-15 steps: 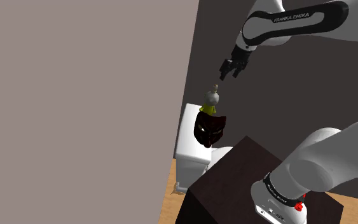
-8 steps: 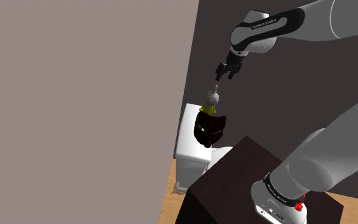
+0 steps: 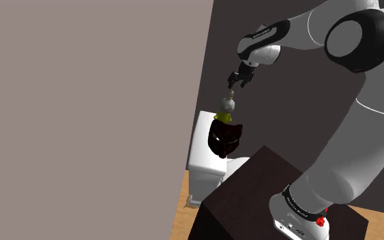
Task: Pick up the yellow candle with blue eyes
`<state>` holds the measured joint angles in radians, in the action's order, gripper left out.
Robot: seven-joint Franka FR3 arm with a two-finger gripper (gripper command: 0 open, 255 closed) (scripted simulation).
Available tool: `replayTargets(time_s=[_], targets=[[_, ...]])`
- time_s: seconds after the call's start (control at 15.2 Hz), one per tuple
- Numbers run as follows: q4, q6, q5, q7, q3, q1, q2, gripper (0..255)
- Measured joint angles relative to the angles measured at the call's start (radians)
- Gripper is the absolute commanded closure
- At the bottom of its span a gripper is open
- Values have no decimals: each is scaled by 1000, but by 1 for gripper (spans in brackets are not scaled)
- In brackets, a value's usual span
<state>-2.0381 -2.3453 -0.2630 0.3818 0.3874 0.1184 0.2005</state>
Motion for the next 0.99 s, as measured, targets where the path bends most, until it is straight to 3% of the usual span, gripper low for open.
replayTargets(time_s=[0.46, 0.99], targets=[[244, -12, -155, 91, -35, 106, 277, 0], [264, -72, -205, 128, -63, 136, 363, 0]])
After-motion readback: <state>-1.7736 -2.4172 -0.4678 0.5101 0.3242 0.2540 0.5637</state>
